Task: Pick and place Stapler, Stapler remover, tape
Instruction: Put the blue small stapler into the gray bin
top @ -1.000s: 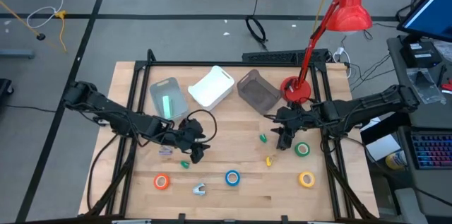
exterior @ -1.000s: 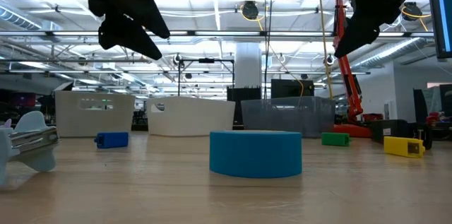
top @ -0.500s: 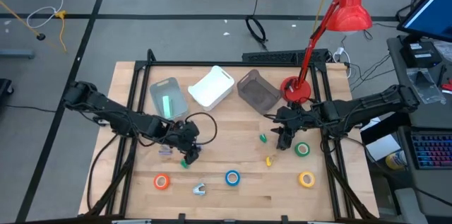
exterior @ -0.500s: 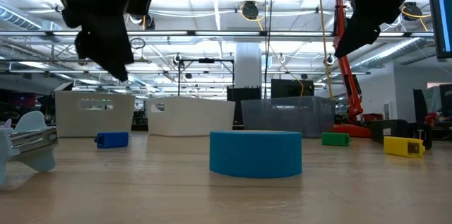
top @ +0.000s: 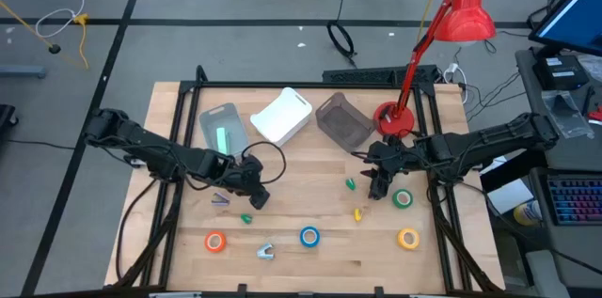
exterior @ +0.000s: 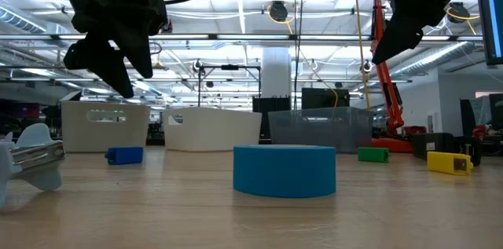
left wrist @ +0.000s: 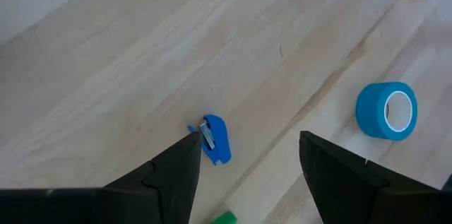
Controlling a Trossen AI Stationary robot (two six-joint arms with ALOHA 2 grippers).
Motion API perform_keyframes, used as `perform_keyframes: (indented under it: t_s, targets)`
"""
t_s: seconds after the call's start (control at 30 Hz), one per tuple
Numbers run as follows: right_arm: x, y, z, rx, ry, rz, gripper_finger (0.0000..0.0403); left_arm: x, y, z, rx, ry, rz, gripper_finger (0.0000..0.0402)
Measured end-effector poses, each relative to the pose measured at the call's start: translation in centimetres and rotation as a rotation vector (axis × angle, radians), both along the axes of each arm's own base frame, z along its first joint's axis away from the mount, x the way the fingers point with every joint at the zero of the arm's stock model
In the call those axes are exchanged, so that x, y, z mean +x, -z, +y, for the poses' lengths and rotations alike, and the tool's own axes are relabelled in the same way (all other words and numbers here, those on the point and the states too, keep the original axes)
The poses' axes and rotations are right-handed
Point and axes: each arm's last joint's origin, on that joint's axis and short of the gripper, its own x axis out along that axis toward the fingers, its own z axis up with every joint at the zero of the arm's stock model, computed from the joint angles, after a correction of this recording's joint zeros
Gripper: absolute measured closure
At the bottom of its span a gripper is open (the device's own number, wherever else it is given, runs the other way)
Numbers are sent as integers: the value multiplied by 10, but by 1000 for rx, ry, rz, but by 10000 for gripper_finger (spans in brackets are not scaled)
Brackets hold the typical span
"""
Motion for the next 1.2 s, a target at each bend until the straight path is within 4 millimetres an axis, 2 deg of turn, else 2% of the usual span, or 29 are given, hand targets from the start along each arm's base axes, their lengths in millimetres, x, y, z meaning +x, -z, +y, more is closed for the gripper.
perform_keyframes:
  t_s: [0.43, 0.93, 1.2]
  targets:
    - [1, -1, 0, 3, 0, -19, 234, 14, 38, -1, -37, -75, 155, 163]
    - [2, -2, 0, 5, 0, -32, 234, 23, 63, -2, -72, -77, 228, 163]
    - [3, -2, 0, 4, 1, -34, 234, 23, 65, -3, -70, -79, 236, 163]
